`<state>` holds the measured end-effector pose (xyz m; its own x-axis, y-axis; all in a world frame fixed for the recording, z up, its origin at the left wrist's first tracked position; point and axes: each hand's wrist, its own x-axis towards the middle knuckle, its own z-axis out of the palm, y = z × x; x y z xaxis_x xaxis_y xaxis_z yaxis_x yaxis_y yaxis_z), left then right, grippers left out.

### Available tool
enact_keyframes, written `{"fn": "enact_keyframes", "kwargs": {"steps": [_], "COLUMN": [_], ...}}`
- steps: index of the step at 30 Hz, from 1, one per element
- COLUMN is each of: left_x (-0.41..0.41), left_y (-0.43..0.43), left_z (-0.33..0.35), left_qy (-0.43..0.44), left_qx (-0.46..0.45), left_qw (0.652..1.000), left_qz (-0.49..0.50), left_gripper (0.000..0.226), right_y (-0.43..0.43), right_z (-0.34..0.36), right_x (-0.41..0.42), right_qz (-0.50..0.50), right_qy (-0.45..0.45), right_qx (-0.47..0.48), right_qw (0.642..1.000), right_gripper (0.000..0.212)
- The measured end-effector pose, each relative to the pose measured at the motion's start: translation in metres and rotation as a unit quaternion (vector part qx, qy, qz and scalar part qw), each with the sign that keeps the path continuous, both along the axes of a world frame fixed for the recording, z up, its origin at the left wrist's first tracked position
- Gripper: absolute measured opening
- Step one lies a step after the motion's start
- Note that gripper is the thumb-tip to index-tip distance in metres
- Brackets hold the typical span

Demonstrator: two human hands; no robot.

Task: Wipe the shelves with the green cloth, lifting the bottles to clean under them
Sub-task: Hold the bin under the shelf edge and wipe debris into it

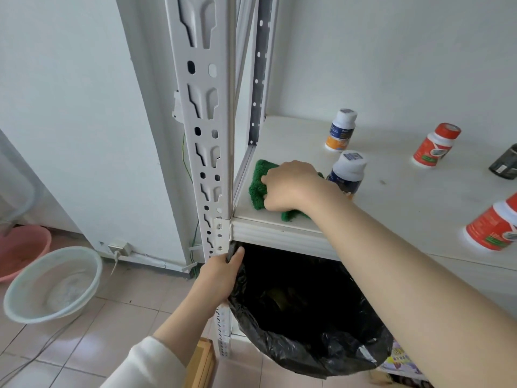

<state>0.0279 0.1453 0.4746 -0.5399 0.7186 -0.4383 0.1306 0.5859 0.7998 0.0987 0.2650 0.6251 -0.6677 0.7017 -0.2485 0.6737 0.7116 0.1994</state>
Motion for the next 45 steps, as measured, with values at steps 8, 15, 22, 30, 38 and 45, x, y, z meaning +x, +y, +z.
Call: {"fn": "enact_keyframes", "kwargs": {"steps": [8,15,22,30,38,45], "left_x": [0.001,0.003,0.022,0.047,0.076,0.091], "left_y": [-0.001,-0.004,-0.007,0.010,0.032,0.044], "left_z": [0.007,0.013,0.016,0.016,0.011,0.002], "left_qy": [0.005,0.025,0.063,0.078,0.019,0.007], "left_qx": [0.006,0.003,0.002,-0.013,-0.007,0.004], "left_qw": [1.000,0.999,0.996,0.990,0.997,1.000], "left_qz": [-0.012,-0.029,-0.068,-0.119,-0.078,-0.025], "left_gripper": [0.045,0.043,0.047,0.047,0.037,0.034], "right_y": [-0.034,-0.072,-0.063,-0.042,0.036,0.137], "right_z": [-0.018,-0.021,-0.047,-0.029,0.078,0.078], "right_x": [0.046,0.102,0.148,0.193,0.225,0.193], "right_qz": [0.081,0.087,-0.070,-0.162,-0.227,-0.213], "right_qy": [0.118,0.247,0.352,0.475,0.531,0.267], "right_qx": [0.067,0.009,-0.189,-0.322,-0.265,-0.173], "right_qw": [0.987,0.965,0.914,0.803,0.772,0.924], "right_gripper": [0.037,0.030,0.027,0.024,0.011,0.034]}}
